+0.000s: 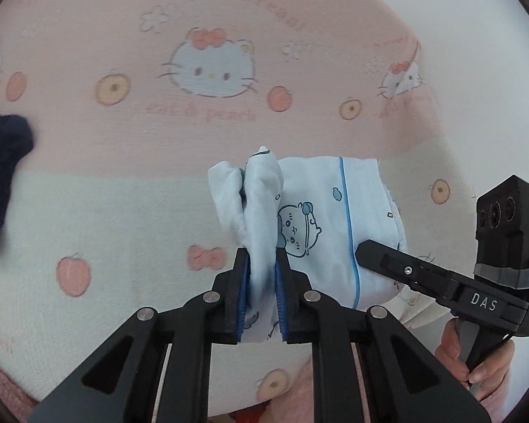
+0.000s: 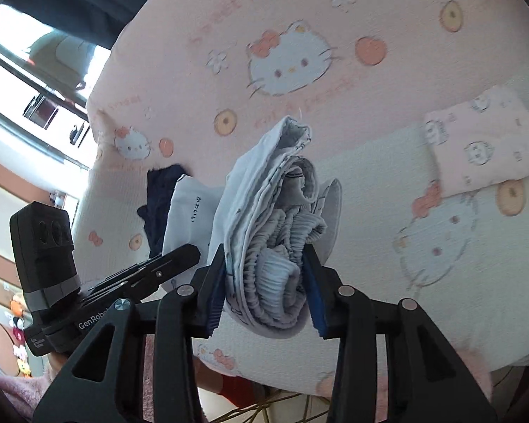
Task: Fold clothes
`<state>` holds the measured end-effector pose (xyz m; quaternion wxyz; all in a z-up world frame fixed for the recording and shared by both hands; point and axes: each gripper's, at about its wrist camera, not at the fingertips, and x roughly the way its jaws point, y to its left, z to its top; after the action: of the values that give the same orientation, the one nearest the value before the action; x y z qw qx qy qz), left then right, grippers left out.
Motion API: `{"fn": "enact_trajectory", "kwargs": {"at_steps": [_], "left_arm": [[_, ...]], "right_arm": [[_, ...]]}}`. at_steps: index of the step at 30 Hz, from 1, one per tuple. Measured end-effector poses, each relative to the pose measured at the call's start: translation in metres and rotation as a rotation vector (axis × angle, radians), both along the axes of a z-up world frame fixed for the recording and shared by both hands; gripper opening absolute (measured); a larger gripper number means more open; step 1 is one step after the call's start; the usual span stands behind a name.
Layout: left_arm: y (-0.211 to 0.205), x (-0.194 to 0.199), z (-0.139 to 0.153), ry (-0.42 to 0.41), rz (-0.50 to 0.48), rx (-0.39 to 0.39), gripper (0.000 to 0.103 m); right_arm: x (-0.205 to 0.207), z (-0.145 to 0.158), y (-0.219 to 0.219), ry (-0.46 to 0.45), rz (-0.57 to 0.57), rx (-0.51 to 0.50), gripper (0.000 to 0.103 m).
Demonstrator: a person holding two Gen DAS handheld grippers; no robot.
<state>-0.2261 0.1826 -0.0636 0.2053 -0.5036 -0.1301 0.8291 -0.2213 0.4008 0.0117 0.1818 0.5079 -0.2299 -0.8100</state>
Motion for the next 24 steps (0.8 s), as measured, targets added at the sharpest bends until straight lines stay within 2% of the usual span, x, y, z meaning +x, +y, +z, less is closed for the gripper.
{"fn": "enact_trajectory", "kwargs": {"at_steps": [2,7,9,11,13,18,20,24], "left_arm": [[0.035,-0.007,-0.001,0.027,-0.004,0.028,0.015],[0.137,-0.044,-0.018,0.001,-0.094,0.039,0.015],[0.170,-0.058,-0.021,0.027,-0.126,0.025,0.015],[0.196,-0.075,-0.032,-0.005,-0.139,0.038,0.015],[0.214,-0.090,-0.052,-0.056,-0.135,0.048,0.015],[0.236,-0.102,-0.097,-0.094,-0.122,0.003,0.014],[0.237,-0.103,-0.111,-0.106,-0.106,-0.006,0.014],[0.235,-0.101,-0.124,-0.076,-0.073,-0.027,0.014]], "right_arm": [[-0.005,0.001,0.040,-0.008,-0.041,-0.002,0.040],[-0.028,0.000,0.131,-0.006,-0.141,0.052,0.040],[-0.040,-0.008,0.163,-0.002,-0.164,0.063,0.041],[-0.054,-0.020,0.191,-0.029,-0.194,0.077,0.041],[-0.066,-0.033,0.215,-0.057,-0.217,0.087,0.041],[-0.085,-0.079,0.251,-0.125,-0.244,0.074,0.041],[-0.091,-0.096,0.253,-0.132,-0.225,0.093,0.041],[-0.098,-0.106,0.250,-0.051,-0.204,0.114,0.042]]}}
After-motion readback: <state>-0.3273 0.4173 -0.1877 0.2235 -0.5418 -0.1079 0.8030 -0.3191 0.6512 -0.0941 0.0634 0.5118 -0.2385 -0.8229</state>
